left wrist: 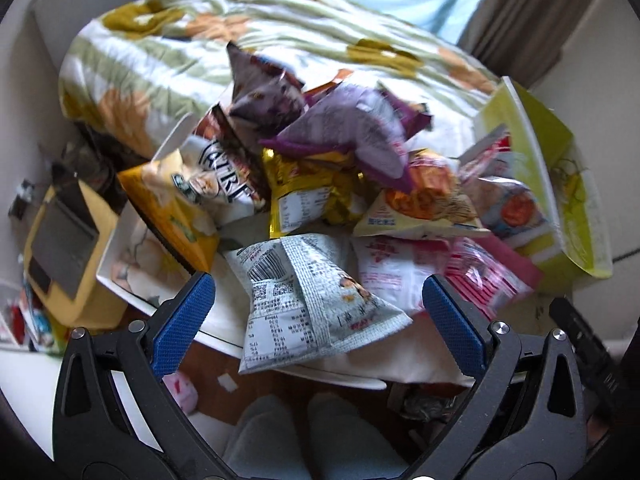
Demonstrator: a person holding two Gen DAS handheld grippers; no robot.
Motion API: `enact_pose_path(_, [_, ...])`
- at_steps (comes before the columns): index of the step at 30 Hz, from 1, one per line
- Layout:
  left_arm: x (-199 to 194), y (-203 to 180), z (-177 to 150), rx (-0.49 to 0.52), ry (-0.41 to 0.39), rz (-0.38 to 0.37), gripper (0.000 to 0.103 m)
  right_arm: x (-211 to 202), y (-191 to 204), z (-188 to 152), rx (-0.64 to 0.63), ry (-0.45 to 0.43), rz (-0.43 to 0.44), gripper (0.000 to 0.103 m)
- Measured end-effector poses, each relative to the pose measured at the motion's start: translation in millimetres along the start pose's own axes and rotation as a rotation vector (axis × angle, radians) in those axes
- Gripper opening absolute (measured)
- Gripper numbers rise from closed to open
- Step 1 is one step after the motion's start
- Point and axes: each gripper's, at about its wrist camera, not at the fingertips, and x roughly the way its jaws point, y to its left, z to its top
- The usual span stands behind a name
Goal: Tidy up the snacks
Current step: 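Grasp the white printed snack bag with left tool while right tool grasps pink bag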
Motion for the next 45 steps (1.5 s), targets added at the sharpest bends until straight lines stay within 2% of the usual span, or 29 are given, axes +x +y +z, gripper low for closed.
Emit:
enact_pose_path(4, [23, 0, -1, -0.065, 0.044, 0.044, 0.102, 33, -7, -1, -0.008, 0.052, 0.071, 0.102])
enact_pose_path(7, [39, -2, -4, -0.083, 0.085, 0.077, 0.101, 46, -5, -1, -0.039, 0.067, 0.087, 0.102])
enact_pose_path(11, [56, -3, -6, -0.117, 0.125, 0.092, 0.089, 60, -11, -1, -0.031, 0.090, 0.116, 0.102])
enact_pose_path(14, [64, -2, -8, -0.131, 0.138, 0.107, 0.083, 68, -12, -1, -0.045, 0.111, 0.123, 0.097])
enact_pose_path(18, [73, 3, -9, -0.129, 0.153, 0.114, 0.068, 77, -13, -1, -0.061, 0.138, 0.130, 0.090])
enact_pose_path(23, [72, 1, -12, -0.092, 0.148, 0.128, 0.065, 84, -9, -2, -0.078, 0.146, 0.134, 0.086])
enact_pose_path(26, [70, -1, -14, -0.067, 0.144, 0.133, 0.062, 86, -3, -2, -0.084, 0.145, 0.142, 0.076])
enact_pose_path(36, [62, 0, -12, 0.001, 0.146, 0.115, 0.061, 76, 10, -6, -0.122, 0.110, 0.099, 0.060])
enact_pose_path(45, [35, -1, -9, 0.078, 0.115, 0.065, 0.061, 45, 26, -11, -0.150, 0.033, 0.025, 0.058])
